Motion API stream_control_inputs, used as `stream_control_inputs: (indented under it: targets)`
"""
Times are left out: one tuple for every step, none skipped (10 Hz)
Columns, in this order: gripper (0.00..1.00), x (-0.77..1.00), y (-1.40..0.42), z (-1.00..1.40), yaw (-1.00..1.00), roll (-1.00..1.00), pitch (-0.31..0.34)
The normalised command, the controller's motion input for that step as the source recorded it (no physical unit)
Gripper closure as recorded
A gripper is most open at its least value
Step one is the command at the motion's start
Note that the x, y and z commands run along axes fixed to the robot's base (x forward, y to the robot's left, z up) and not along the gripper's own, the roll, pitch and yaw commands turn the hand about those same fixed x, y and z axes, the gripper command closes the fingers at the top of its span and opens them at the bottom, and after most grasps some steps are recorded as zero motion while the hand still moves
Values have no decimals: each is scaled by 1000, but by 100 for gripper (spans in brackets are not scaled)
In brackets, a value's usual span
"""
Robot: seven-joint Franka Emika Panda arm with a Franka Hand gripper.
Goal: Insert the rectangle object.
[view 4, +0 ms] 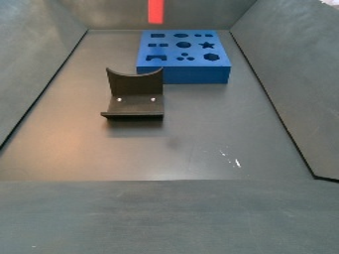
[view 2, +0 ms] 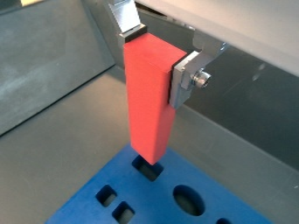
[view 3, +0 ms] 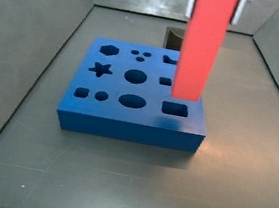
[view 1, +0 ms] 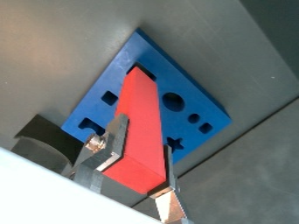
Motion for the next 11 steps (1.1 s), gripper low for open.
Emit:
stream_control_inputs:
  targets:
    - [100,66,17,-483,80,89,0]
    - [100,20,37,-431,106,80,0]
    - [100,3,51,-366,97,53,0]
    - [100,0,57,-331,123,4,0]
    - [100,0,26,-337,143,0,0]
    - [100,83,0,-363,34,0,0]
    - [100,249,0,-366,0,0,1]
    - [100,257,0,-360,0,0,16]
    - [100,134,0,-377,0,0,0]
    - [100,9,0,-394,-23,7,0]
    - [100,0,0,-354,-46,0,0]
